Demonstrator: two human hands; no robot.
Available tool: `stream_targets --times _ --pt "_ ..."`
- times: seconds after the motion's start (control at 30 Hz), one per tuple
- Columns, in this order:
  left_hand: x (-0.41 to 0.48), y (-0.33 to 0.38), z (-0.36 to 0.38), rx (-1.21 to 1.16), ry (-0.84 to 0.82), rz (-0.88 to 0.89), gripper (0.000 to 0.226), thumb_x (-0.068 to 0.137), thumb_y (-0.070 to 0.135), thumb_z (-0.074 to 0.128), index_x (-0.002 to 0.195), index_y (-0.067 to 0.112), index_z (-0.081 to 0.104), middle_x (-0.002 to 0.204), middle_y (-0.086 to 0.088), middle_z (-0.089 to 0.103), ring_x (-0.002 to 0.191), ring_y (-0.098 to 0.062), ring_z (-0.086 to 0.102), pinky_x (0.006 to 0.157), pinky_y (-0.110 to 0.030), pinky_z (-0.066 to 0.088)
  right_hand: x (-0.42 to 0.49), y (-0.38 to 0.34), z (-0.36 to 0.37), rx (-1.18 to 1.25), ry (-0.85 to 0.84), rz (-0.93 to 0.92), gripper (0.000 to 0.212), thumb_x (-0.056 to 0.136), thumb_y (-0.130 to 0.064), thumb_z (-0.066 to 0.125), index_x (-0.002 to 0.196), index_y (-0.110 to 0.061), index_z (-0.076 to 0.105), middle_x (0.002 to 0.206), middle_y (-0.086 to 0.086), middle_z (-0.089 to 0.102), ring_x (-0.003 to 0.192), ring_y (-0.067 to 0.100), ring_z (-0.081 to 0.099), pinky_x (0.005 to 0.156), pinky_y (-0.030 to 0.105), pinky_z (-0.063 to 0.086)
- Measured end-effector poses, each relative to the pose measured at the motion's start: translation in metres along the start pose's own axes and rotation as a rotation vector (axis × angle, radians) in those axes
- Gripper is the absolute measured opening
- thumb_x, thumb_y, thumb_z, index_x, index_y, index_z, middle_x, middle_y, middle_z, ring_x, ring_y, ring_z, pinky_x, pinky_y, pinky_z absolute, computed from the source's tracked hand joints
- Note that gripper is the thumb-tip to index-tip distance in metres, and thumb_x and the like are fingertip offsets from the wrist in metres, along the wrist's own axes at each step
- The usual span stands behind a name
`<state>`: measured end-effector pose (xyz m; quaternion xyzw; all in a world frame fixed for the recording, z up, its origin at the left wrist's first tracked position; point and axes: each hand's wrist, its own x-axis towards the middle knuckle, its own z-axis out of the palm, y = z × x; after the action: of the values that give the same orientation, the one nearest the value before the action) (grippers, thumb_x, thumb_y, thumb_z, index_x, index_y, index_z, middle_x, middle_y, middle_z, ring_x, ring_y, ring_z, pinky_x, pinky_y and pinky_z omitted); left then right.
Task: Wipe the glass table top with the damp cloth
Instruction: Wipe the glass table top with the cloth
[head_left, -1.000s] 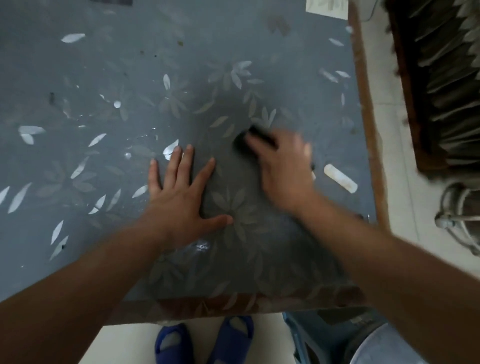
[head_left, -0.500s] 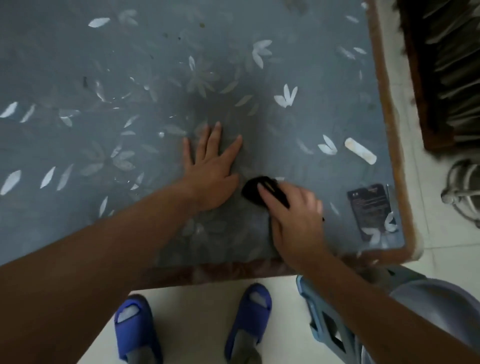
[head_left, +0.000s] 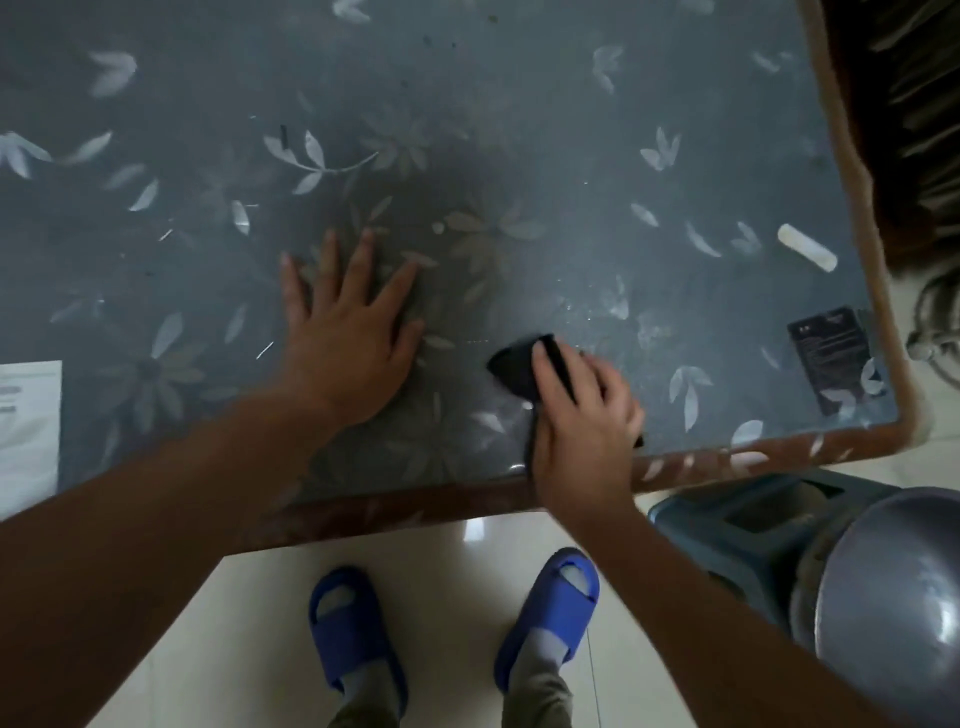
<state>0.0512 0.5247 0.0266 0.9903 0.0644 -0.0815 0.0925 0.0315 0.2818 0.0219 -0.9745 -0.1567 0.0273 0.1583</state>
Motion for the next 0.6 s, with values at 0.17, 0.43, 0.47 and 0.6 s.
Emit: stream_targets --times 0.17,0.43,0.47,0.6 --pt "-0.001 -0.012 0.01 -0.003 0.003 0.016 0.064 0.094 0.059 0.02 0.154 0.039 0.015 0.165 -0.004 0.004 0.15 -0.034 -0.002 0.116 -0.063 -0.001 0.086 0.023 -0.006 0.052 0.159 0.182 0.056 0.097 -0.019 0.045 0.152 -0.024 0.037 0.155 0.0 0.041 0.144 0.032 0.027 0.112 0.054 0.024" --pt "-0.003 -0.012 0.011 0.01 -0.033 0.021 0.063 0.096 0.058 0.014 0.155 0.038 0.003 0.165 -0.004 -0.009 0.149 -0.034 -0.014 0.115 -0.063 -0.006 0.038 0.001 -0.001 0.132 0.045 -0.183 0.049 0.09 -0.006 0.059 0.138 -0.018 0.059 0.147 0.0 0.053 0.125 0.028 0.04 0.097 0.039 0.032" --pt "-0.003 -0.011 0.011 0.016 -0.04 0.023 0.063 0.096 0.058 0.013 0.155 0.037 0.002 0.165 -0.004 -0.01 0.149 -0.034 -0.015 0.115 -0.064 -0.007 0.029 0.004 -0.004 0.128 0.006 -0.255 0.047 0.088 -0.006 0.062 0.133 -0.019 0.064 0.147 0.0 0.052 0.125 0.029 0.041 0.098 0.044 0.036" --pt "-0.002 -0.014 0.007 0.06 -0.011 0.038 0.066 0.095 0.062 0.017 0.155 0.035 0.008 0.165 -0.007 -0.005 0.15 -0.035 -0.011 0.113 -0.066 -0.008 0.037 0.013 -0.014 0.117 -0.115 -0.331 0.038 0.086 -0.02 0.067 0.123 -0.027 0.071 0.147 0.01 0.047 0.125 0.034 0.041 0.1 0.051 0.038"
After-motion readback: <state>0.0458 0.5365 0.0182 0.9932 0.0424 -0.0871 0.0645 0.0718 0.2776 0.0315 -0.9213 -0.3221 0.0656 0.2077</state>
